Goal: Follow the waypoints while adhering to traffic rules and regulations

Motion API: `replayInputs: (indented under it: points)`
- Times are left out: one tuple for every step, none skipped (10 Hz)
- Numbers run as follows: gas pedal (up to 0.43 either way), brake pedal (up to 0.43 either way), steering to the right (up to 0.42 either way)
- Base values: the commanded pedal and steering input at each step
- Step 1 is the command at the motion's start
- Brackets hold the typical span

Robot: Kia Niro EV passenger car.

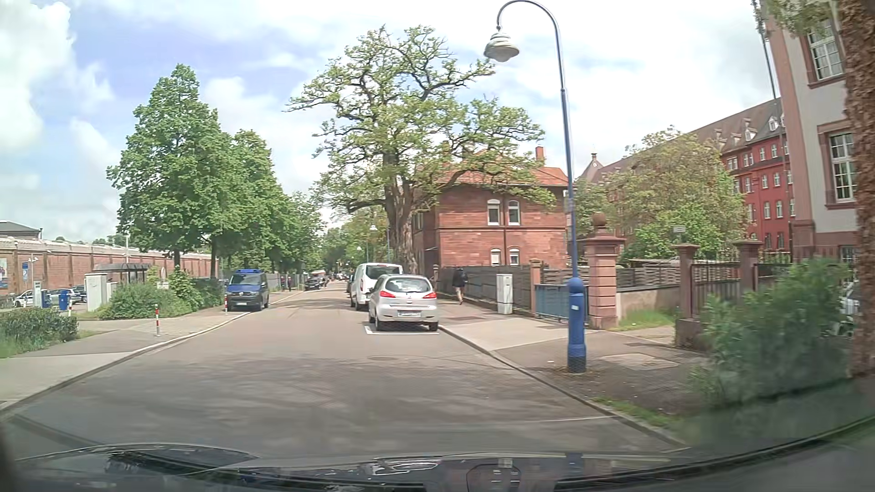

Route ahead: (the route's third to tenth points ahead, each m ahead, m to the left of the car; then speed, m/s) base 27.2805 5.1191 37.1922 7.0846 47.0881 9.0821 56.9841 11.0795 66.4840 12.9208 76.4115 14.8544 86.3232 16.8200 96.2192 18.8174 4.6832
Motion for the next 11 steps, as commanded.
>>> replayInputs:
  points:
    - [0.118,0.000,-0.318]
    - [0.118,0.000,-0.283]
    - [0.118,0.000,-0.254]
    - [0.118,0.000,-0.231]
    - [0.118,0.000,-0.197]
    - [0.118,0.000,-0.172]
    - [0.118,0.000,-0.154]
    - [0.118,0.000,-0.137]
    - [0.118,0.000,-0.118]
    - [0.118,0.000,-0.095]
    - [0.118,0.000,-0.069]
